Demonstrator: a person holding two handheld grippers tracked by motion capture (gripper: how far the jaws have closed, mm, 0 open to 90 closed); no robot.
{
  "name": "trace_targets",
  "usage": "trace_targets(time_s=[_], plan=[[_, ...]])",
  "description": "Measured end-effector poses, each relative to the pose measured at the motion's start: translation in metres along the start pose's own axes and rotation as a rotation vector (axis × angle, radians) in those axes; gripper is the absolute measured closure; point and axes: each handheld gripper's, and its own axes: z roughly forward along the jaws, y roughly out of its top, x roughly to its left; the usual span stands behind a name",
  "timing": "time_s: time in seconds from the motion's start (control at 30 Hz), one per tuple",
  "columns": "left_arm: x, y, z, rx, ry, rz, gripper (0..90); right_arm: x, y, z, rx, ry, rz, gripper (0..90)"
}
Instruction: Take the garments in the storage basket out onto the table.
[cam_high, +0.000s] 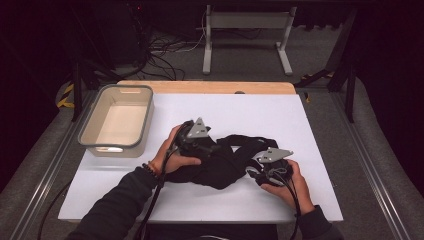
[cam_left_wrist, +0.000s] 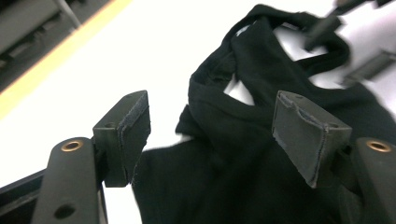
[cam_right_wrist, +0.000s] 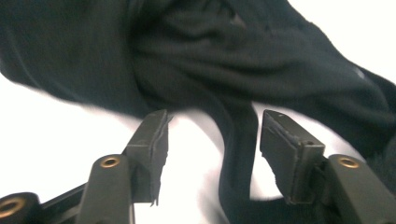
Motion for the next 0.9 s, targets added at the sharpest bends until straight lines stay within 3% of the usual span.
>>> trace_targets(time_s=[0.07, 0.1, 0.17, 0.23, 0.27, 0.33, 0.43, 0.53, 0.6, 0.67, 0.7, 0.73, 0.77, 0.87, 0.9], plan=[[0.003, 0.003, 0.009, 0.015, -0.013, -0.01, 29.8, 0.001, -0.002, 0.001, 0.015, -0.013, 0.0, 45.5], [0.007, 0.008, 0.027, 0.072, -0.048, -0.015, 29.8, -0.002, -0.006, 0.001, 0.024, -0.044, 0.015, 48.7], [0.009, 0.01, 0.044, 0.129, -0.063, -0.015, 29.7, -0.006, -0.009, 0.0, 0.019, -0.062, 0.034, 52.6], [0.012, 0.009, 0.057, 0.154, -0.06, -0.029, 30.3, -0.009, -0.013, 0.001, 0.033, -0.089, 0.048, 53.6], [0.012, 0.009, 0.057, 0.154, -0.06, -0.029, 31.0, -0.012, -0.015, 0.001, 0.021, -0.081, 0.052, 56.9], [0.02, 0.006, 0.072, 0.201, -0.06, -0.065, 31.1, -0.014, -0.017, 0.0, 0.017, -0.088, 0.053, 58.6], [0.027, 0.002, 0.082, 0.219, -0.087, -0.106, 34.4, -0.016, -0.018, -0.001, 0.019, -0.114, 0.037, 70.4], [0.031, -0.003, 0.088, 0.221, -0.126, -0.134, 42.8, -0.016, -0.019, -0.001, 0.024, -0.138, 0.009, 79.7], [0.034, -0.005, 0.09, 0.214, -0.178, -0.152, 55.3, -0.018, -0.019, -0.003, 0.019, -0.159, 0.0, 82.8], [0.033, -0.003, 0.09, 0.216, -0.197, -0.139, 66.1, -0.021, -0.018, -0.007, -0.002, -0.183, 0.003, 83.5], [0.033, -0.003, 0.09, 0.216, -0.197, -0.139, 74.1, -0.021, -0.018, -0.007, -0.002, -0.183, 0.003, 83.5], [0.033, -0.002, 0.088, 0.224, -0.182, -0.119, 74.1, -0.022, -0.018, -0.009, -0.013, -0.193, 0.009, 83.5], [0.034, -0.001, 0.087, 0.225, -0.172, -0.11, 79.8, -0.025, -0.017, -0.012, -0.031, -0.206, 0.015, 83.7], [0.04, 0.003, 0.079, 0.201, -0.118, -0.111, 82.4, -0.029, -0.009, -0.017, -0.063, -0.251, 0.018, 84.0], [0.048, 0.006, 0.07, 0.175, -0.094, -0.122, 82.4, -0.031, -0.006, -0.018, -0.07, -0.264, 0.007, 84.1]])
